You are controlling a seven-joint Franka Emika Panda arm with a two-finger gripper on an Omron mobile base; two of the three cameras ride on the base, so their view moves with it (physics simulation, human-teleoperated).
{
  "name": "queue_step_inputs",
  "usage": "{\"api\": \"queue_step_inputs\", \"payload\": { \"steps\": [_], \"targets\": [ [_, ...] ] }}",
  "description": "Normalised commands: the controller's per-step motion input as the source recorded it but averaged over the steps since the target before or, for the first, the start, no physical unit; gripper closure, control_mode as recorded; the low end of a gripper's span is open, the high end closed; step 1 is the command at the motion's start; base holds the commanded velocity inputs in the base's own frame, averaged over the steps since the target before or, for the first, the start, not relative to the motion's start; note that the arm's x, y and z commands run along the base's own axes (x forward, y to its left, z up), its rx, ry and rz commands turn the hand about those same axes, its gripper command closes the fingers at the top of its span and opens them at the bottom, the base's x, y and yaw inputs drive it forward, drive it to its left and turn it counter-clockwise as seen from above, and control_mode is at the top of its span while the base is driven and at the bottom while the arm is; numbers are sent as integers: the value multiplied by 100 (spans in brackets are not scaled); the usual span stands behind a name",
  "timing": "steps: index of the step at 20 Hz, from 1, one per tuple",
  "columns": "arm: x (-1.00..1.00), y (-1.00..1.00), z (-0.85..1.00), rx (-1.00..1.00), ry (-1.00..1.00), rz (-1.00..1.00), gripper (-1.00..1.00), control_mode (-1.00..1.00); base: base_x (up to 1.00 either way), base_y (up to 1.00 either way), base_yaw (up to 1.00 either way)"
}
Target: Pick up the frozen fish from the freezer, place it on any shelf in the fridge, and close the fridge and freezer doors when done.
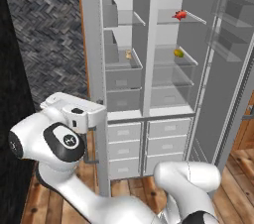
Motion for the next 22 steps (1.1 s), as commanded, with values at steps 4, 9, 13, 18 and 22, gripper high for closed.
{"api": "queue_step_inputs", "payload": {
  "steps": [4,9,13,18,22],
  "targets": [
    [70,9,-29,0,0,-5,-100,-100,0,0,0],
    [92,14,-30,0,0,-2,-100,-100,0,0,0],
    [84,16,-19,0,0,-2,-100,-100,0,0,0],
    [76,12,-18,0,0,-4,-100,-100,0,0,0],
    [78,2,-20,0,0,0,-100,-100,0,0,0]
  ]
}}
